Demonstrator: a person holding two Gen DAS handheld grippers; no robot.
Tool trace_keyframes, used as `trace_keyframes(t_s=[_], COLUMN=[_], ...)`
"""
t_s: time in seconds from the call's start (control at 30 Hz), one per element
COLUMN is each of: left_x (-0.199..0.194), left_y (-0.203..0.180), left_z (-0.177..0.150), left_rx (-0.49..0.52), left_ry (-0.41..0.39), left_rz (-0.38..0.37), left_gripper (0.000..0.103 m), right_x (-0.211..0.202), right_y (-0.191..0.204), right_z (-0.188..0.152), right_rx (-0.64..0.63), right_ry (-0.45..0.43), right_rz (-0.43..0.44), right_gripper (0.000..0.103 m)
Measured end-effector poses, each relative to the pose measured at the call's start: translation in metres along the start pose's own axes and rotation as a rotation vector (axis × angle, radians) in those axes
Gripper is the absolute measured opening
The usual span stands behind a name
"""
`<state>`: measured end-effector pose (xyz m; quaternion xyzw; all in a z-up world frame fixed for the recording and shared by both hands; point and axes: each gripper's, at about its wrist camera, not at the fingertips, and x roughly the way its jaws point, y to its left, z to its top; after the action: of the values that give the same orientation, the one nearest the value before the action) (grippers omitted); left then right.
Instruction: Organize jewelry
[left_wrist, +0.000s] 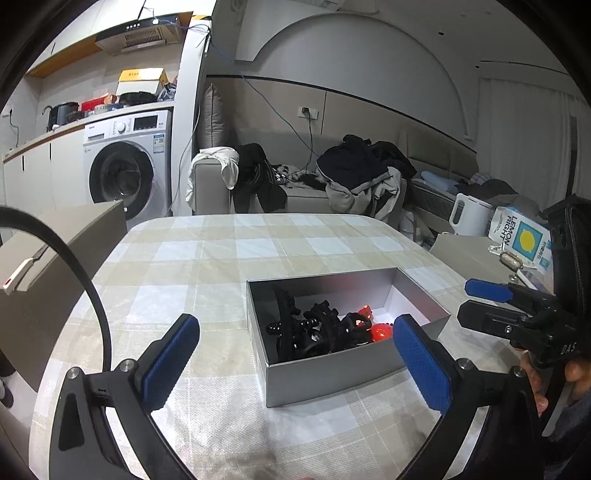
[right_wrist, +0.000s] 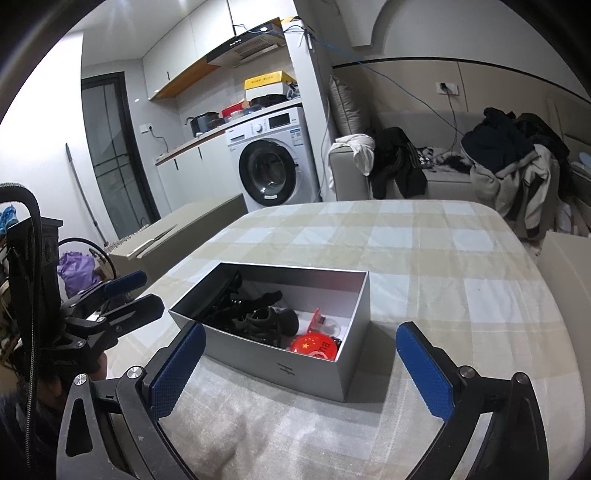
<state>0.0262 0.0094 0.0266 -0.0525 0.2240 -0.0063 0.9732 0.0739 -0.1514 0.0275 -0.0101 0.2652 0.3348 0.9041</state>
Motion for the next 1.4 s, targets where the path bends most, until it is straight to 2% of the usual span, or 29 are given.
trace_keyframes(t_s=[0.3,0.97,1.4], left_x=[0.004,0.001,0.002], left_y=[-0.003,0.001,-0.002], left_z=[-0.009,-0.008,-0.008], left_rx=[0.019,-0.007,0.009], left_ry=[-0.001,-0.001,0.000], left_rz=[0.018,-0.004,0.007], left_gripper=[0.102,0.102,0.102], right_x=[0.004,-0.008,-0.011], right_y=[0.001,0.000,-0.001], right_z=[-0.006,-0.012,-0.011], right_rx=[-0.019,-0.005,-0.005], right_ry=[-0.020,-0.108,-0.117], right_rz=[-0.004,-0.002,0.003], right_gripper=[0.103,0.103,0.103])
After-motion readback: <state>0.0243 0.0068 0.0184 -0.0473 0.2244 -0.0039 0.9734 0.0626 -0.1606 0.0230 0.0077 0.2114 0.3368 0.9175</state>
